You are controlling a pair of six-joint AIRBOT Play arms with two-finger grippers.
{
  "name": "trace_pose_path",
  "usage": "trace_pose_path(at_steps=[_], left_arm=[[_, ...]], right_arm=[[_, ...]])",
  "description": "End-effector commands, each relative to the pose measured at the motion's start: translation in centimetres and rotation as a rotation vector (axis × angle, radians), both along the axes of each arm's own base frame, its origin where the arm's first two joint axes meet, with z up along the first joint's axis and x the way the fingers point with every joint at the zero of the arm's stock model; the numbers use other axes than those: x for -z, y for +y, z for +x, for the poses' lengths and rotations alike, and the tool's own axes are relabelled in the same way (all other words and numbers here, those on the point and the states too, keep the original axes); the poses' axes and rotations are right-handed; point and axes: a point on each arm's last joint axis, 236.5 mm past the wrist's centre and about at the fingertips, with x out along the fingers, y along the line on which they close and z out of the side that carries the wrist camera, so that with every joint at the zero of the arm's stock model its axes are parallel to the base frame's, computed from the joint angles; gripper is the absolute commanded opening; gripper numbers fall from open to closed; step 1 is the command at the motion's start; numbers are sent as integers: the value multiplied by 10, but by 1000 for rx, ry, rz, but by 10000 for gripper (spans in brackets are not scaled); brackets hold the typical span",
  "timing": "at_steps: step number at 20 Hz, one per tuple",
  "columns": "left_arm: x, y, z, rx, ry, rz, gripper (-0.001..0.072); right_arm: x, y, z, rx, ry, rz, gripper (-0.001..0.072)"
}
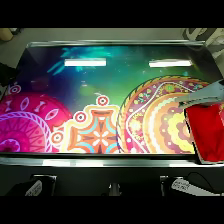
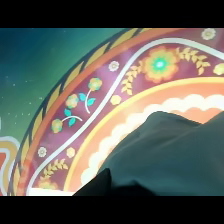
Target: Fold the shirts.
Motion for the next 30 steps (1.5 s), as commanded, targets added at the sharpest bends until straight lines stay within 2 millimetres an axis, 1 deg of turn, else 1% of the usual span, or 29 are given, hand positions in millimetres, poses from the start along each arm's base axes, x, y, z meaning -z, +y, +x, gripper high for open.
trace_pose_path(at_steps=[1,3,5,7,8,9,11,12,14,16,18,21,23,25,27,28,29,30], left_arm=[[1,0,0,2,1,4,24],[1,0,0,12,-4,21,24],[1,0,0,12,-4,21,24],[1,0,0,12,-5,21,24],[1,0,0,12,-5,21,24],[1,0,0,12,-5,21,24],[1,0,0,11,-6,20,24],[0,0,0,11,-7,21,24],[0,0,0,13,-7,18,24],[0,0,-1,13,-8,18,24],[0,0,-1,13,-8,18,24],[0,0,-1,13,-8,18,24],[-2,-3,0,18,-13,4,24],[-4,-6,0,24,-17,-13,24],[-5,-7,0,25,-18,-18,24],[-5,-7,0,26,-20,-21,24],[-7,-9,0,29,-23,-28,25],[-8,-11,-1,33,-26,-37,25]], right_arm=[[-4,-45,-27,123,11,-10,15],[-9,-65,-41,196,14,-34,15],[-11,-88,-62,295,43,-67,15],[-8,-99,-85,341,91,-83,15],[-2,-98,-99,340,143,-80,15],[8,-91,-115,321,226,-73,15],[32,-87,-151,316,409,-79,14],[42,-87,-171,323,498,-87,14],[58,-94,-208,374,643,-137,14],[71,-94,-232,417,723,-166,14],[91,-89,-245,437,775,-159,14],[127,-81,-249,477,789,-123,14],[150,-72,-255,467,820,-95,14],[170,-65,-262,457,850,-79,14],[182,-63,-265,468,863,-72,23],[183,-68,-266,488,866,-89,226],[180,-76,-266,497,853,-125,608],[174,-91,-265,484,832,-194,703]])
